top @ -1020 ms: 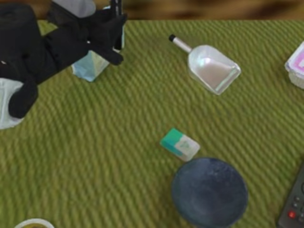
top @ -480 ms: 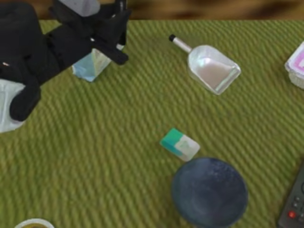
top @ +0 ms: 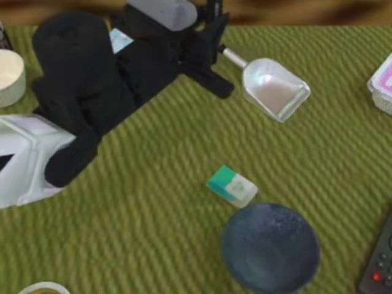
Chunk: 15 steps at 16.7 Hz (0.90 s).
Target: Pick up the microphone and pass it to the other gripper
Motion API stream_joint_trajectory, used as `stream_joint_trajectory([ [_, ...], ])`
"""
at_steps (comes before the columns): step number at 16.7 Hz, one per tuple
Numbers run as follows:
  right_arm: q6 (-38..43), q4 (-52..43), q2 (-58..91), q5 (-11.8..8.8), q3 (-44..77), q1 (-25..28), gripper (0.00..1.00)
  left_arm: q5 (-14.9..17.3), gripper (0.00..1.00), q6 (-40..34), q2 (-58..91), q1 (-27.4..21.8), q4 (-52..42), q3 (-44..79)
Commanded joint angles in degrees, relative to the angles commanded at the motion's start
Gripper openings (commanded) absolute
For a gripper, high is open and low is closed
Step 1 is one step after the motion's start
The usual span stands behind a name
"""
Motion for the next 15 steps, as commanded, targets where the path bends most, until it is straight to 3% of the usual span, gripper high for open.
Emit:
stream_joint_trajectory([
  [2, 0.00, 0.00, 0.00, 0.00, 0.00, 0.00, 1.00, -1.19, 0.00, 0.06, -0.70, -1.19, -0.32, -0.02],
  [13, 0.00, 0.04, 0.07, -0.06, 0.06, 0.02, 1.00, -1.19, 0.00, 0.06, -0.70, -1.19, -0.32, -0.02],
  [15, -0.06, 0.99, 1.96, -1.66, 1.52, 0.59, 1.00, -1.19, 0.00, 0.06, -0.70, -1.19, -0.32, -0.02],
])
